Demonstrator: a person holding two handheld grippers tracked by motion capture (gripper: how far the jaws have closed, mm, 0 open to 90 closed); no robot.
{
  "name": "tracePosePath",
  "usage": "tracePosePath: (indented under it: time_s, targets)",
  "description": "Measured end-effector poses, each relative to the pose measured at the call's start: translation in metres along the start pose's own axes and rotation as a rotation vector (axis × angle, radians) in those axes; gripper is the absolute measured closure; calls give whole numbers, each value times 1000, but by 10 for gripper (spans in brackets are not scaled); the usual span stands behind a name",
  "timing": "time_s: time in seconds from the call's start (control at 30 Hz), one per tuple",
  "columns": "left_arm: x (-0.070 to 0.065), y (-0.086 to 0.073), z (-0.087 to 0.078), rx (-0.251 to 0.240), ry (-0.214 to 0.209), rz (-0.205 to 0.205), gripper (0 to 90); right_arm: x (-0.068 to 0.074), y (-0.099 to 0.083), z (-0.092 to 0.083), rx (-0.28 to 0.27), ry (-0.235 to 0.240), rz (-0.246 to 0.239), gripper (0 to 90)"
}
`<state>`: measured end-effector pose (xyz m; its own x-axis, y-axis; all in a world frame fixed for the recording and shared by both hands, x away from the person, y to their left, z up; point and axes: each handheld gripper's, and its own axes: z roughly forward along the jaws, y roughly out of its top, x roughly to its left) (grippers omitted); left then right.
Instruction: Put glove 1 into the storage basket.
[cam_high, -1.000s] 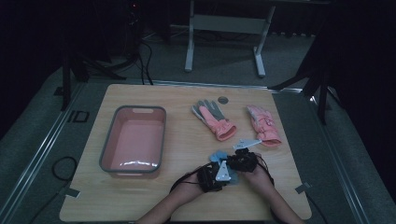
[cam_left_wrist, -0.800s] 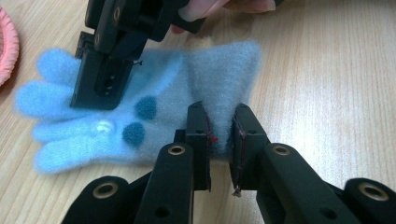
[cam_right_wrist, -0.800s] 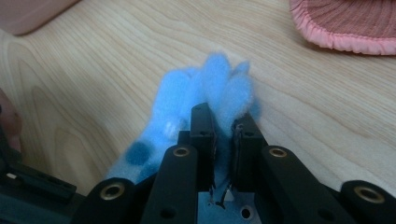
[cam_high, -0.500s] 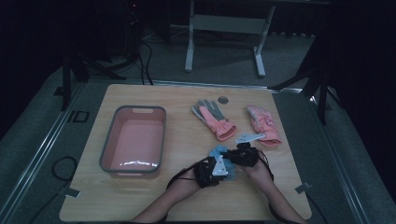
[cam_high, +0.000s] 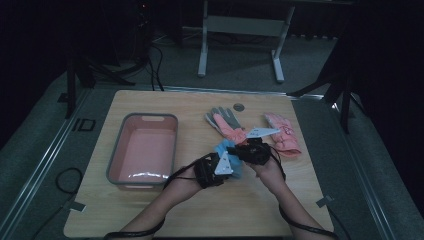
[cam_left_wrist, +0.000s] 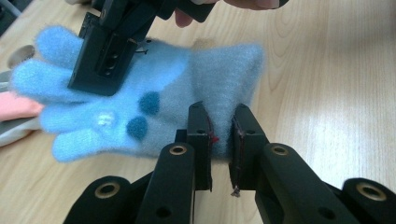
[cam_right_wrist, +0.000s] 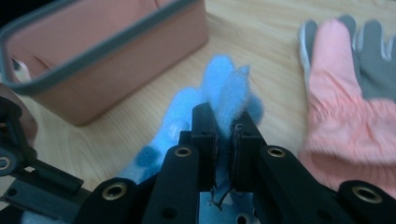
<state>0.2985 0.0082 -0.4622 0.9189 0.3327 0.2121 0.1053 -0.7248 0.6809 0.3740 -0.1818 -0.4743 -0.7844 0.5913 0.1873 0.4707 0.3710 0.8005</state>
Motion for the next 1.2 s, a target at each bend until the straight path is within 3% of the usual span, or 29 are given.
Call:
tracePosePath:
  time_s: [0.27, 0.57, 1.2]
  targets:
    - [13, -5, -26, 5, 31, 3, 811, 13, 28, 7, -30, 16, -30, 828]
    - [27, -19, -57, 21, 78, 6, 812, 34, 60, 27, -40, 41, -80, 828]
    - [55, -85, -123, 60, 178, -73, 811, 89, 116, 95, -47, 118, -140, 827]
